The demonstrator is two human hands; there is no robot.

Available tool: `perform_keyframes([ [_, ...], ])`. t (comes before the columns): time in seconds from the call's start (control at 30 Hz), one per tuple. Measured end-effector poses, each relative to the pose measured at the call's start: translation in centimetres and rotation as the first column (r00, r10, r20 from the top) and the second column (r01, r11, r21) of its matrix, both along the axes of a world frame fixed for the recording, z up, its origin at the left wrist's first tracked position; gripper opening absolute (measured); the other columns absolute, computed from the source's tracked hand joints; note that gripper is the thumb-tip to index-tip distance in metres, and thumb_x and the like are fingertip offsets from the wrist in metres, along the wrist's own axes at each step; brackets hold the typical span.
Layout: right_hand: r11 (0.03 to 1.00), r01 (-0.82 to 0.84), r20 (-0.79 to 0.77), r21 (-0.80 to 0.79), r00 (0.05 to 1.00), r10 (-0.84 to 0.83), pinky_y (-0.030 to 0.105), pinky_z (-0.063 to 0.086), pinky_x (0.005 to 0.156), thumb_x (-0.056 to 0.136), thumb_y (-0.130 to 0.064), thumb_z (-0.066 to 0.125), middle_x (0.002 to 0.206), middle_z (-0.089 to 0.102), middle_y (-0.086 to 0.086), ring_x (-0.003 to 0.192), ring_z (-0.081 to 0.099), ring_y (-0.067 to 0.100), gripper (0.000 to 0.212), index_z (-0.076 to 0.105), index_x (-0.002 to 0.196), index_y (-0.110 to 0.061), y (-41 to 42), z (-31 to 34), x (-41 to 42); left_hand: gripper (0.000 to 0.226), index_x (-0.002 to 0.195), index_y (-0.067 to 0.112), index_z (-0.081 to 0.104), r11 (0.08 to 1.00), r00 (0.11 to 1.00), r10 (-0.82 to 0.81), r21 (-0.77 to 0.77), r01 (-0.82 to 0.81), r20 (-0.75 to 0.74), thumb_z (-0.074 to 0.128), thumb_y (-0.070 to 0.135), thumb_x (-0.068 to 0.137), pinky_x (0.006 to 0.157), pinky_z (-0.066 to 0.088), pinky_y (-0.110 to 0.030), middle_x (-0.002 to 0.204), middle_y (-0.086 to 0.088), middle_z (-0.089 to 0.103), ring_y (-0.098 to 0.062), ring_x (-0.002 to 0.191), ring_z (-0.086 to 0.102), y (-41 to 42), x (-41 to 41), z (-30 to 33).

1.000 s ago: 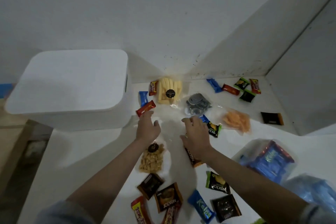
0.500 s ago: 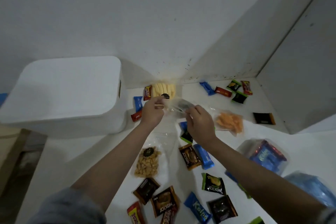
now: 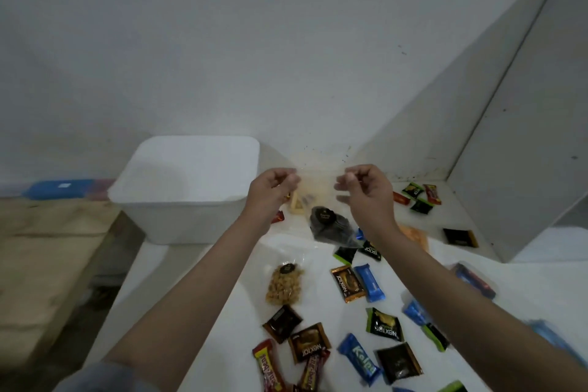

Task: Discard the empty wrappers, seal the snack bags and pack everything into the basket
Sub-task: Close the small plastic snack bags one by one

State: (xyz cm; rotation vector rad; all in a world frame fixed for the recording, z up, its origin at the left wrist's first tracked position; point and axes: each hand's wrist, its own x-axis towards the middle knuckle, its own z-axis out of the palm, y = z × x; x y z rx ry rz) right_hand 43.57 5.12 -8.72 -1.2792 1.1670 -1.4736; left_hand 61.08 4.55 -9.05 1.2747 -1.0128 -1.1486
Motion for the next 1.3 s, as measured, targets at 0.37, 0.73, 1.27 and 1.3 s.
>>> perform_keyframes([
  [0.37, 0.997, 0.082, 0.038, 0.016, 0.996, -0.082, 0.033, 0.057, 0.071, 0.096, -0.01, 0.051, 0.087, 0.065, 0.01, 0.077, 0.066, 0.018, 0.008, 0.056, 0.099, -0.005, 3.7, 2.1, 2.1, 0.009, 0.084, 0.01, 0.064, 0.99, 0.999, -0.052, -0.132, 0.052, 0.002, 0.06, 0.004, 0.089, 0.062, 0.054, -0.016, 0.081, -0.003, 0.07, -0.003, 0.066, 0.066, 5.7, 2.6, 3.4],
  [0.73, 0.938, -0.065, -0.678, -0.34, 0.708, -0.197, 0.035, 0.041, 0.091, 0.085, -0.025, 0.063, 0.106, 0.061, -0.001, 0.104, 0.054, 0.018, 0.024, 0.063, 0.107, -0.015, 5.3, 2.6, 3.6, 0.02, 0.074, 0.018, 0.06, 0.954, 0.909, -0.017, -0.266, 0.139, 0.416, 0.059, 0.007, 0.09, 0.071, 0.049, -0.023, 0.076, 0.002, 0.066, -0.008, 0.069, 0.058, 6.8, 2.8, 3.2],
  [1.27, 0.952, -0.203, -0.728, -0.23, 0.685, -0.03, 0.046, 0.05, 0.085, 0.086, -0.024, 0.059, 0.078, 0.062, -0.009, 0.081, 0.061, 0.015, 0.012, 0.065, 0.083, -0.014, 4.5, 4.0, 3.1, 0.009, 0.082, 0.014, 0.058, 0.926, 0.862, -0.086, -0.279, 0.255, 0.5, 0.059, 0.01, 0.09, 0.07, 0.048, -0.015, 0.078, 0.008, 0.062, -0.004, 0.073, 0.058, 5.5, 2.2, 3.9],
  [1.3, 0.949, -0.206, -0.737, -0.237, 0.675, -0.037, 0.049, 0.049, 0.085, 0.084, -0.026, 0.056, 0.077, 0.059, -0.012, 0.08, 0.06, 0.015, 0.013, 0.064, 0.082, -0.016, 4.6, 4.1, 3.2, 0.006, 0.084, 0.012, 0.06, 0.923, 0.847, -0.097, -0.271, 0.273, 0.522, 0.061, 0.011, 0.09, 0.068, 0.046, -0.011, 0.078, 0.008, 0.061, 0.001, 0.069, 0.057, 5.5, 2.2, 4.0],
])
